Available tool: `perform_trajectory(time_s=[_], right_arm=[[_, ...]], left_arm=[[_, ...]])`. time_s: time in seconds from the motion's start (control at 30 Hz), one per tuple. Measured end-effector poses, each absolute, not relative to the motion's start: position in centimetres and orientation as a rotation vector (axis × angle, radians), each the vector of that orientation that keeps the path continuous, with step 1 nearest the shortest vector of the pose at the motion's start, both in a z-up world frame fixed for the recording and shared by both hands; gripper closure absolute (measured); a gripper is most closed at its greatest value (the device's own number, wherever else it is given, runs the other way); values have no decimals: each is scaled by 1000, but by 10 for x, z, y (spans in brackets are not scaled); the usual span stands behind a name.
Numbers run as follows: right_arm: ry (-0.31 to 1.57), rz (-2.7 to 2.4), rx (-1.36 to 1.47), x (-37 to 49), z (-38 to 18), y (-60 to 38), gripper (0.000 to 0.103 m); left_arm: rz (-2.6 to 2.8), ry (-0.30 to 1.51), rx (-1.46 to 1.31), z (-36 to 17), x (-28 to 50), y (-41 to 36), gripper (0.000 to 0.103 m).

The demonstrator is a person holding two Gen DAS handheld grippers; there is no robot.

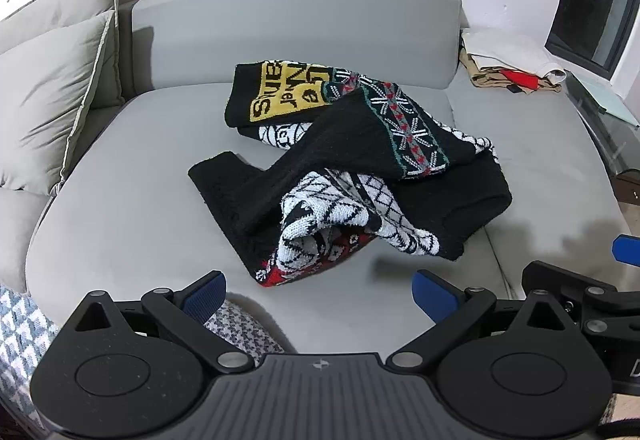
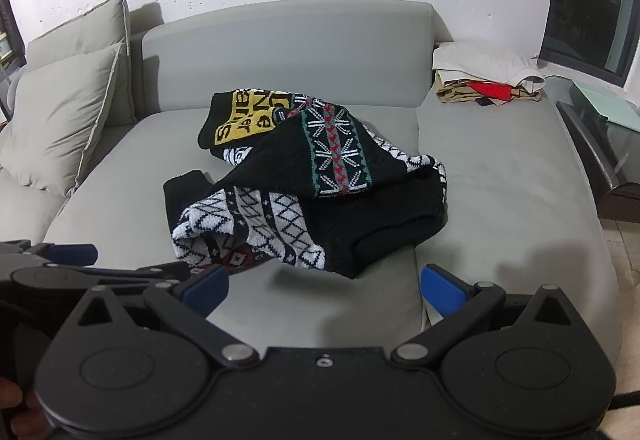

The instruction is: Fold clothes

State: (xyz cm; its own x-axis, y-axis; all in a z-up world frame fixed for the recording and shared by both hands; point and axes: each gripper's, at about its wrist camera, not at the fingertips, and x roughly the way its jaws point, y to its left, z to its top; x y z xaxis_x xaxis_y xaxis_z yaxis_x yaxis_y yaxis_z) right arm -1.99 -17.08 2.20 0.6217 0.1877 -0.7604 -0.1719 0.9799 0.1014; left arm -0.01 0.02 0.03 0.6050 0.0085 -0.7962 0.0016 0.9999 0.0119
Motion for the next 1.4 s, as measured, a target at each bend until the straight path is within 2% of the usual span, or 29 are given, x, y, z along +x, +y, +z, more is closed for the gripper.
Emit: perform_trajectory(time_s=[1.4], right_arm=[[871, 220, 35, -21, 20, -173, 0]], left_arm=[[6, 927, 17, 1, 1, -1, 3]])
